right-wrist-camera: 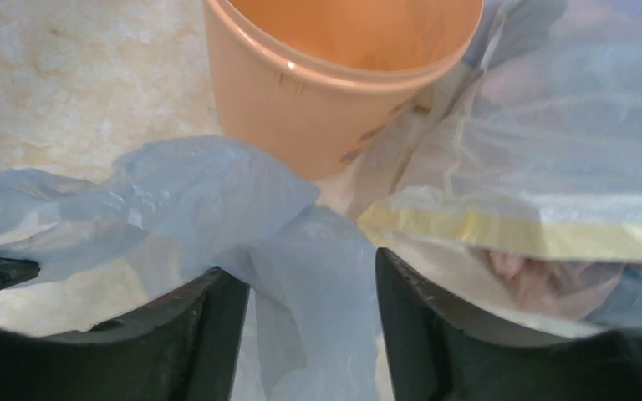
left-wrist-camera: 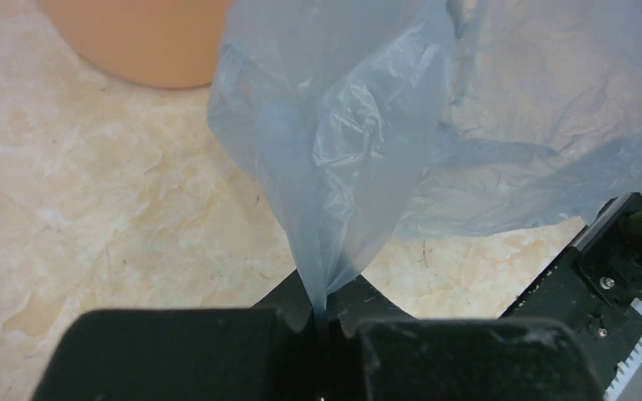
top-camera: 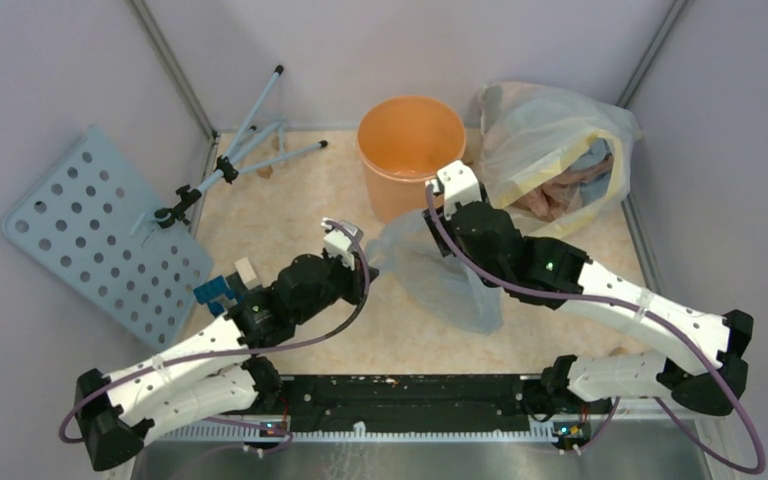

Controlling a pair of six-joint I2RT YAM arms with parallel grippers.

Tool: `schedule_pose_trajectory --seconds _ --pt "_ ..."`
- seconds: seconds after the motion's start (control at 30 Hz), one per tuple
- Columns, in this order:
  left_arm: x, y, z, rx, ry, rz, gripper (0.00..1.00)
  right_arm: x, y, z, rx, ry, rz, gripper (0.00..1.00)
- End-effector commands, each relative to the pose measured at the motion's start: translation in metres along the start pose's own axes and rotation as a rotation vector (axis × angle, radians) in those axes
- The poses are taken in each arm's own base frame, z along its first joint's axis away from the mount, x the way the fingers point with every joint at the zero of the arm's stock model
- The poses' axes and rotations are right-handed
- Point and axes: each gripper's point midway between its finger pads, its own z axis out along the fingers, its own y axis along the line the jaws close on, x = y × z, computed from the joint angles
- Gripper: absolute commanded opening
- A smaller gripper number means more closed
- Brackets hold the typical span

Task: Put the trash bags into the trash bin
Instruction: Unfold the trash bag at the center of the board.

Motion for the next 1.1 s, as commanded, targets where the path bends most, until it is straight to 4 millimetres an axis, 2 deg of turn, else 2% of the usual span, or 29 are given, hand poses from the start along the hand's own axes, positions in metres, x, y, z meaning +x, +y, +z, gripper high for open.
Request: schedule_pose_trajectory --seconds 0.0,0.07,0.23,0.33,0.43,0.57,0.7,0.93,1.07 --pt "-0.051 -0.020 -0.024 0.068 -0.061 0.053 0.00 -0.003 -0.011 -0.013 0.007 -0.047 0.036 0.69" --pt "-0.067 -0.029 -0.035 0.103 -0.074 0.058 0.00 0.006 -0.015 -0.015 0.018 -0.036 0.033 0.79" --pt "-0.104 -0.049 -0.061 0.175 -0.125 0.043 0.04 0.033 -0.026 -0.019 0.060 -0.004 0.019 0.84" --pt "-0.112 -0.051 -0.067 0.181 -0.128 0.043 0.06 0.041 -0.033 -0.021 0.084 -0.011 0.029 0.84" --pt "-0.115 -0.048 -0.067 0.157 -0.118 0.050 0.04 0.039 -0.035 -0.023 0.065 -0.050 0.066 0.84" --pt "-0.122 -0.048 -0.071 0.150 -0.128 0.049 0.00 0.038 -0.018 -0.025 -0.050 -0.087 0.097 0.88" --pt "-0.126 -0.046 -0.074 0.132 -0.129 0.045 0.00 0.048 0.006 -0.029 -0.184 -0.085 0.160 0.89" --pt "-0.122 -0.036 -0.073 0.079 -0.114 0.035 0.00 0.108 0.050 -0.027 -0.330 0.048 0.400 0.89" --pt "-0.122 -0.034 -0.073 0.069 -0.118 0.032 0.00 0.136 0.051 -0.022 -0.232 0.139 0.637 0.89"
